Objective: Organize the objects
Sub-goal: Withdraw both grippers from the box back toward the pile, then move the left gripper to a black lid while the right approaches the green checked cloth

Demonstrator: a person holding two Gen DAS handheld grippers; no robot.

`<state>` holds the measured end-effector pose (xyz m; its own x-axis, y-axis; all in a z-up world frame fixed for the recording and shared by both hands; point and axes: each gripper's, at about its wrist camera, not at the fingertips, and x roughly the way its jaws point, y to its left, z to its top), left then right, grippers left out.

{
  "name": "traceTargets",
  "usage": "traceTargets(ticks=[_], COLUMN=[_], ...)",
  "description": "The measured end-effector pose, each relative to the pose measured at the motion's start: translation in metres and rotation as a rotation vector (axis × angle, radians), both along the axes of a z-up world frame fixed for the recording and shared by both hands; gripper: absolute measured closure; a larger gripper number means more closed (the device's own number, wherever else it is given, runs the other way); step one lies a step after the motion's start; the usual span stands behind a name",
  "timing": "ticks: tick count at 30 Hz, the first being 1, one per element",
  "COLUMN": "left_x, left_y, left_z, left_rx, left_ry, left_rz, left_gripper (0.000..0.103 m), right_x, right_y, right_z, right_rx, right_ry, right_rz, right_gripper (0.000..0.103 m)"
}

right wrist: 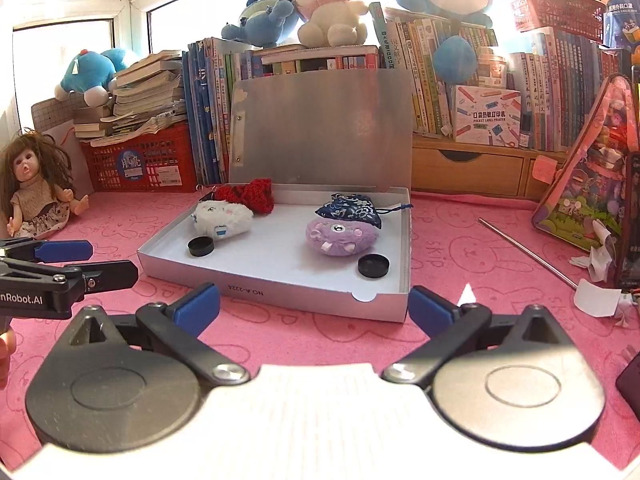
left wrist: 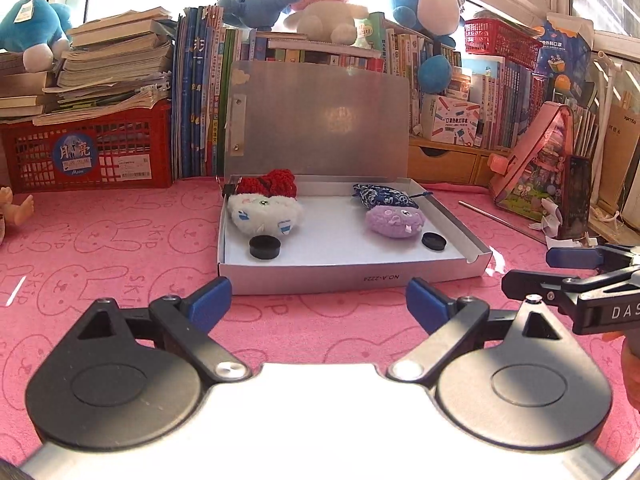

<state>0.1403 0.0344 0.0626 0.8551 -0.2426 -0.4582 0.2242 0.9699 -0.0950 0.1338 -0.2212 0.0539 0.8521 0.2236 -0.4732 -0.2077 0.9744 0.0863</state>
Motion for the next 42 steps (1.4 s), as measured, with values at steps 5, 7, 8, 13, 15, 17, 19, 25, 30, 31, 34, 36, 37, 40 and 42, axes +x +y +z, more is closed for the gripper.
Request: traceTargets(ticks=[5, 7, 8, 13, 15, 17, 19, 25, 30, 31, 34, 36, 37, 40, 42], left_x=[-0.023, -0.031, -0.034, -0.053, -0.060, -0.068, -0.074, -0.090, -0.098, -0.099, -0.103, -0.105, -0.107, -0.110, -0.112], left_y=[0.007, 0.010, 0.011, 0.014, 0.013, 0.013, 0.013, 0.010, 0.011, 0.011, 0.012, 0.013, 0.013, 0.014, 0.015], left_z=[-0.007, -0.012, -0.014, -0.025, -0.027, -0.030, -0.031, -0.034, -0.035, -0.035, -0.037, -0.039, -0.039, -0.041, -0.043], left_rx=[-0.003, -0.012, -0.018, -0.023, -0.014, -0.003, 0.005, 0.031, 0.025, 0.026, 0.030, 0.031, 0.033, 0.042, 0.049], left_ry=[0.011, 0.025, 0.034, 0.074, 0.071, 0.067, 0.063, 0.053, 0.062, 0.066, 0.079, 0.086, 0.088, 0.086, 0.087], left_rz=[0.035, 0.039, 0.040, 0.051, 0.051, 0.050, 0.050, 0.039, 0.040, 0.041, 0.044, 0.039, 0.037, 0.035, 0.043], left_gripper=[0.007, 0.007, 0.007, 0.007, 0.007, 0.007, 0.007, 0.007, 0.007, 0.007, 0.007, 0.007, 0.007, 0.007, 0.007], right_x=[-0.027, -0.036, -0.040, -0.059, -0.064, -0.071, -0.075, -0.083, -0.089, -0.090, -0.094, -0.096, -0.098, -0.102, -0.104], right_y=[0.003, 0.004, 0.004, 0.007, 0.008, 0.010, 0.011, 0.014, 0.015, 0.016, 0.017, 0.017, 0.018, 0.019, 0.021], right_z=[-0.007, -0.010, -0.011, -0.016, -0.018, -0.020, -0.022, -0.028, -0.032, -0.032, -0.034, -0.034, -0.034, -0.035, -0.036], right_rx=[0.016, 0.023, 0.025, 0.023, 0.023, 0.026, 0.031, 0.054, 0.057, 0.054, 0.054, 0.060, 0.062, 0.064, 0.062], right_ry=[0.006, 0.009, 0.010, 0.013, 0.017, 0.025, 0.033, 0.058, 0.070, 0.071, 0.074, 0.077, 0.078, 0.082, 0.088], right_rz=[0.022, 0.024, 0.025, 0.021, 0.021, 0.019, 0.012, -0.004, -0.007, -0.007, -0.006, -0.003, -0.002, 0.009, 0.018], right_gripper=[0.000, 0.000, 0.000, 0.000, 0.000, 0.000, 0.000, 0.000, 0.000, 0.000, 0.000, 0.000, 0.000, 0.001, 0.004])
